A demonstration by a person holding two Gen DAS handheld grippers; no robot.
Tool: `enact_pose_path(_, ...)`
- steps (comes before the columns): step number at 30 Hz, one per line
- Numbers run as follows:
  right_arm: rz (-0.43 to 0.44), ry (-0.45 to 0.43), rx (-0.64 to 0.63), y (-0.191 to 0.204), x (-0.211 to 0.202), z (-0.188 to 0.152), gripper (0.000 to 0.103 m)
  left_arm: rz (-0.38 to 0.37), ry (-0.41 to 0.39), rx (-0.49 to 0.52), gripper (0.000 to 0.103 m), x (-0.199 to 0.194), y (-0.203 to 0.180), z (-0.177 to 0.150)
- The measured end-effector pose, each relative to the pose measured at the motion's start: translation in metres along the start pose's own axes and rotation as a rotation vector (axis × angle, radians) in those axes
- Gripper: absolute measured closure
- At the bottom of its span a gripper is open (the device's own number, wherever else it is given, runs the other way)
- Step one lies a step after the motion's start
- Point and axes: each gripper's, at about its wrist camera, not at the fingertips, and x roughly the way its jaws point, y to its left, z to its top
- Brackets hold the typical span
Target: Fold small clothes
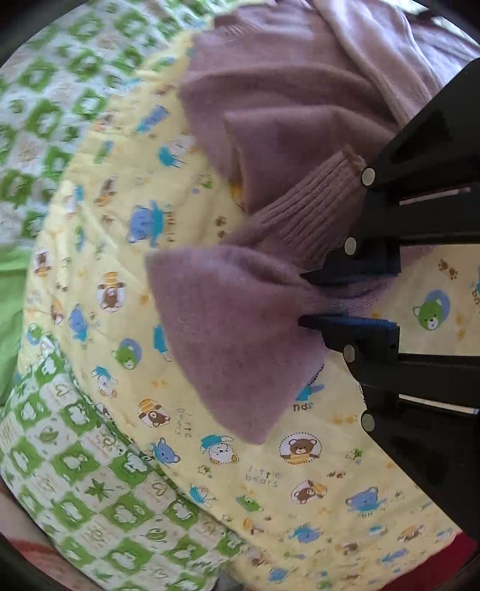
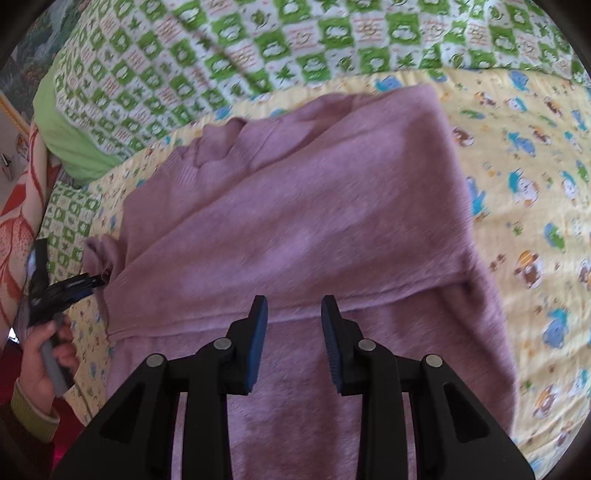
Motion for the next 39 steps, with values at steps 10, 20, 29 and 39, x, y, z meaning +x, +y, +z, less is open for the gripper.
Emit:
enact_pose_path(10,0.052,-0.059,0.012,-0.001,-0.026,0.017,0.072,-0.576,-0.419,0.391,0.091,-0.181,-0.107,-0.068)
enact_pose_path(20,0.093,-0.027,0.052,-0.009,-0.015,0.029,0.056,-0.292,-0.181,0.652,0.085,-0.064,-0.126,-0.132)
enact_pose_path(29,0.179,0.024,-0.018,0.018,0.043,0.084,0.056,-0.308,-0.199,0.555,0.061,-0.083,-0.085,-0.143)
enact_pose_path(39,0.198,0.083,-0.066,0.052,0.086,0.104,0.092,-0.182,-0.185,0.601,0.059,-0.048,-0.111,-0.144)
